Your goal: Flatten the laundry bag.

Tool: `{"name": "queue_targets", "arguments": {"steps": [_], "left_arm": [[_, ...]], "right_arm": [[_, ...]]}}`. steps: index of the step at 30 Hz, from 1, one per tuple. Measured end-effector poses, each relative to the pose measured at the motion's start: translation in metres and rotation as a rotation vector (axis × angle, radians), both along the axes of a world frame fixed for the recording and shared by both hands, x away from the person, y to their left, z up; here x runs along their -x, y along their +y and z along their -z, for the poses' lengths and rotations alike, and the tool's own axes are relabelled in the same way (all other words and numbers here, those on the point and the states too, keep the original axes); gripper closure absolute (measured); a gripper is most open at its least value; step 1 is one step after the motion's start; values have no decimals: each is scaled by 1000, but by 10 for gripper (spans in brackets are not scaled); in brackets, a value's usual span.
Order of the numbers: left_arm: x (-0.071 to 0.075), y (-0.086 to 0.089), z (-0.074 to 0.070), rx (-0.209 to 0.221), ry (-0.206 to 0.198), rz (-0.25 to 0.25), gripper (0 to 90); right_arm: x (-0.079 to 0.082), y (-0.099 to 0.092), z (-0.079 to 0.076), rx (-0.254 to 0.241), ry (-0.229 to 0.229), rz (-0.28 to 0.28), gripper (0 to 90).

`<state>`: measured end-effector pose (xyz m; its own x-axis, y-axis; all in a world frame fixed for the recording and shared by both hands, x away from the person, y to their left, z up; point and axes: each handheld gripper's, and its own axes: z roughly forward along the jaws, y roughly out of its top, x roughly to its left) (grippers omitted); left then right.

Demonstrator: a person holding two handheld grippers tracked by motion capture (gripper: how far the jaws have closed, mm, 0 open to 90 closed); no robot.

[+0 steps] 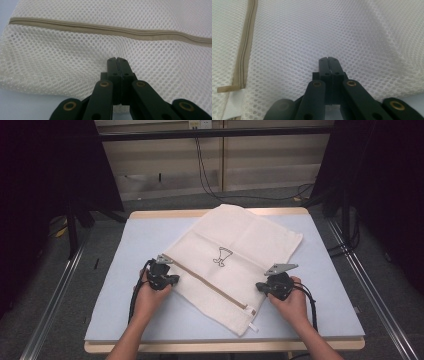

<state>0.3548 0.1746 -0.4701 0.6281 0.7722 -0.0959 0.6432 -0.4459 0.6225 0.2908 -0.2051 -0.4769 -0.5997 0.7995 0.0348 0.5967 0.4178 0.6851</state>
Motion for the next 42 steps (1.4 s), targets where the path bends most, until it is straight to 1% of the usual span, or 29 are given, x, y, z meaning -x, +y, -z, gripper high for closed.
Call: {"name": "queue_targets", "arguments": {"steps": [3, 4, 5, 6, 8, 10, 12, 13, 14, 15, 16, 18, 19, 21, 22, 23, 24, 25, 26, 27, 29, 32, 33, 35, 36, 37, 39, 41, 42], "left_arm": [[5, -1, -2, -3, 16, 0, 900], [10, -2, -2, 10, 23, 4, 900], [13, -1, -2, 11, 36, 10, 900], [15, 0, -3, 22, 49, 14, 900], [20, 2, -3, 41, 74, 30, 900], [23, 4, -4, 51, 89, 39, 900], [24, 5, -4, 52, 94, 44, 900], [22, 8, -6, 58, 79, 40, 900], [20, 10, -7, 34, 60, 45, 890], [18, 12, -8, 34, 57, 45, 870], [16, 14, -9, 52, 42, 27, 847], [10, 19, -9, 44, -5, 3, 754], [6, 23, -11, 40, -14, -1, 721], [-2, 31, -13, 49, -22, -45, 631], [-6, 34, -12, 28, -43, -54, 616], [-11, 37, -12, -18, -47, -71, 566], [-15, 39, -10, -22, -45, -95, 519], [-15, 39, -10, -22, -45, -95, 495], [-19, 42, -9, -39, -55, -101, 495], [-22, 44, -6, -41, -56, -114, 424], [-29, 50, -3, -47, -59, -129, 422], [-35, 53, 0, -63, -68, -154, 390], [-36, 54, 0, -74, -66, -153, 383], [-37, 56, 1, -73, -59, -160, 368], [-39, 59, 3, -63, -46, -166, 368], [-39, 62, 6, -28, -38, -177, 356], [-38, 62, 4, -30, -34, -164, 393], [-36, 58, 2, -26, -10, -160, 513], [-35, 55, 1, -40, -11, -159, 548]], "right_arm": [[-2, -1, -1, 1, 1, 3, 900], [-3, -4, -2, 31, -9, 21, 900], [-5, -6, -2, 39, -9, 29, 900], [-7, -10, -2, 18, 2, 36, 900], [-10, -16, -2, 26, 0, 56, 900], [-12, -20, 0, 0, 10, 61, 900], [-14, -20, 1, 5, 10, 59, 900], [-14, -20, 1, 3, 8, 62, 900], [-15, -20, 1, 2, 9, 62, 900], [-14, -19, 1, -1, 4, 59, 900], [-14, -19, 1, -12, 1, 61, 900], [-12, -17, 2, -29, 1, 59, 900], [-11, -17, 2, -30, -1, 47, 900], [-9, -16, 2, -18, 6, 48, 900], [-9, -16, 3, -20, -5, 42, 900], [-8, -16, 3, -16, -9, 41, 900], [-6, -16, 3, -19, -10, 44, 900], [-6, -16, 3, -19, -10, 44, 900], [-5, -16, 3, -16, -19, 36, 900], [-1, -15, 2, -29, -10, 39, 900], [2, -14, 1, -44, -24, 28, 895], [8, -13, -3, -49, -38, 56, 770], [10, -13, -3, -49, -28, 81, 748], [12, -14, -2, -38, -37, 86, 724], [12, -14, -2, -38, -37, 86, 724], [14, -15, -1, -28, -39, 98, 664], [15, -15, 1, -38, -14, 108, 626], [15, -15, 2, -49, -8, 117, 616], [14, -14, 2, -52, -2, 119, 606]]}}
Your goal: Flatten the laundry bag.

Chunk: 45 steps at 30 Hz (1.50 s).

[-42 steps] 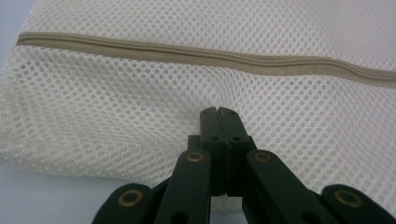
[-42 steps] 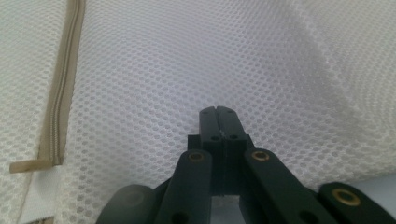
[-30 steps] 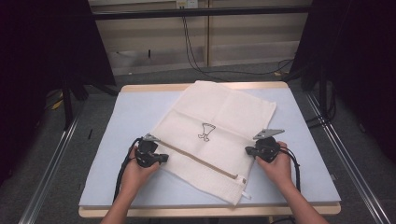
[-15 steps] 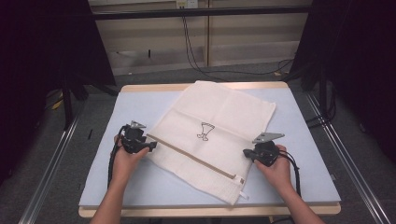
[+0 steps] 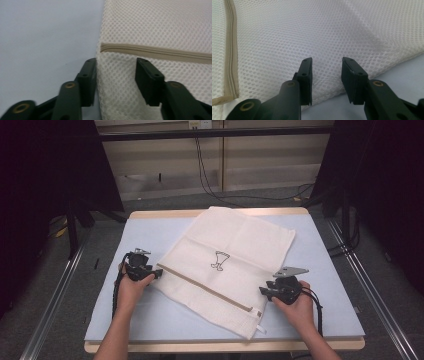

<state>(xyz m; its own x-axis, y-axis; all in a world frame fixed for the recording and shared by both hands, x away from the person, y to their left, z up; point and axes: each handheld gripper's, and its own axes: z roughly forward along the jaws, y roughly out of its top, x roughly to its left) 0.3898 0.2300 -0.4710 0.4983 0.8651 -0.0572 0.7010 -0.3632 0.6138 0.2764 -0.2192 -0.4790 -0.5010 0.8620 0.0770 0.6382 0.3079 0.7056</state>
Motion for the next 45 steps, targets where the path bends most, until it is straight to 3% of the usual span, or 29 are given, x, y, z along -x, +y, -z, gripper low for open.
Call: {"name": "queue_targets", "arguments": {"steps": [4, 8, 12, 14, 27, 31, 33, 34, 35, 36, 38, 42, 45], "left_arm": [[5, -4, -3, 13, 31, -7, 684], [10, -5, -6, 46, 75, -4, 786], [19, -3, -8, 47, 98, 6, 797], [23, -1, -9, 39, 107, 16, 797], [50, 3, -11, 59, 145, 40, 795], [54, 3, -13, 57, 165, 60, 748], [54, 4, -17, 31, 177, 77, 683], [53, 3, -18, 44, 168, 69, 650], [53, 3, -18, 44, 168, 69, 604], [49, 3, -20, 43, 142, 70, 560], [43, 2, -21, 67, 85, 48, 458], [29, 3, -20, 55, 12, 33, 398], [21, 4, -15, 66, 24, 11, 386]], "right_arm": [[-2, 1, 1, 17, -1, -9, 673], [-7, 1, 1, 36, 2, -41, 900], [-11, 4, -2, 68, 13, -52, 900], [-15, 4, -2, 93, -6, -58, 900], [-34, 1, 2, 83, -36, -50, 900], [-36, 0, 2, 76, -32, -36, 897], [-36, 0, 2, 67, -45, -26, 768], [-35, -1, 2, 61, -45, -20, 714], [-35, -1, 2, 61, -45, -20, 714], [-35, -2, 1, 58, -47, 2, 647], [-32, -2, 1, 47, -39, 18, 597], [-27, 0, -1, 43, -37, 33, 520], [-21, -1, -2, 31, -32, 37, 483]]}}
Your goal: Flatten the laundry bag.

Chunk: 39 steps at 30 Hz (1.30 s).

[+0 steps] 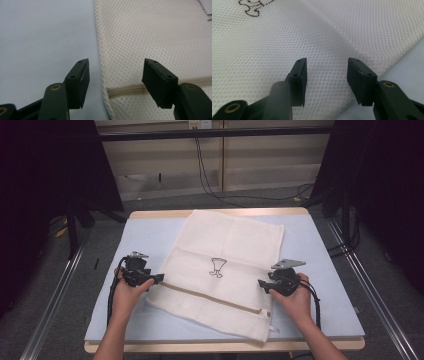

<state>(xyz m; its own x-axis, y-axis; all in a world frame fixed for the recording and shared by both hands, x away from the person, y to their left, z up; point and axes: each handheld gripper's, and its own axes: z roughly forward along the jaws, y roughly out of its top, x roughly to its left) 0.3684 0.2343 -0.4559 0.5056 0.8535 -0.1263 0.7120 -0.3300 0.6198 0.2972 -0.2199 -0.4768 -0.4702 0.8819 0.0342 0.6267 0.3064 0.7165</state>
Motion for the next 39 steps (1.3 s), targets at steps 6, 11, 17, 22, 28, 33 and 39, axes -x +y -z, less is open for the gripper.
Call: {"name": "queue_targets", "arguments": {"steps": [6, 11, 17, 22, 28, 33, 39], "left_arm": [[-16, -4, 14, -3, 34, -22, 393], [-15, -11, 12, 10, 47, -11, 586], [-10, -11, 9, 15, 105, 12, 765], [0, -13, 8, 27, 128, 22, 784], [12, -11, 6, 34, 145, 49, 788], [27, -10, 5, 50, 161, 56, 788], [39, -12, 3, 31, 167, 79, 788]], "right_arm": [[11, -11, 0, -23, 17, 42, 457], [15, -16, 4, -42, 55, 55, 495], [10, -17, 4, -71, 53, 50, 823], [3, -19, 3, -54, 53, 31, 879], [-7, -22, 2, -53, 44, 45, 881], [-20, -21, 1, -47, 37, 40, 881], [-29, -19, 1, -38, 27, 33, 880]]}}
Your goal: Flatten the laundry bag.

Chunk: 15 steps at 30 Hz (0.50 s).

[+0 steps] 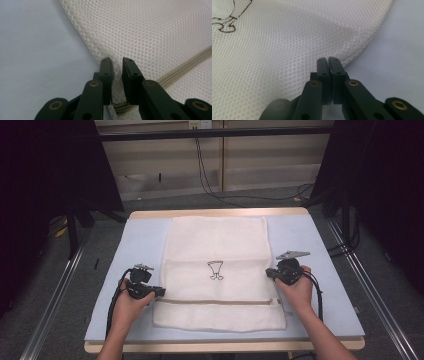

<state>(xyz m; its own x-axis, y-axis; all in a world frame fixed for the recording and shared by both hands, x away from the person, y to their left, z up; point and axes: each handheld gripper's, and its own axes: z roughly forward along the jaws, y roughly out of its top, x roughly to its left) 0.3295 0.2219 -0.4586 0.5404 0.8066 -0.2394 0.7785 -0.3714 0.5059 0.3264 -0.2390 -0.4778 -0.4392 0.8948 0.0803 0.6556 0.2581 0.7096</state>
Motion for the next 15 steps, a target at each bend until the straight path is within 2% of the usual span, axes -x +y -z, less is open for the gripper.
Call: {"name": "queue_targets", "arguments": {"steps": [7, 14, 15], "left_arm": [[5, 1, 0, 7, 11, 18, 788], [6, 3, -2, -8, 30, 37, 788], [6, 3, -2, -4, 32, 27, 788]], "right_arm": [[-4, 2, 0, 5, -1, 4, 880], [-3, 3, -2, 2, -11, -13, 879], [-2, 3, -2, -2, -12, -13, 879]]}}
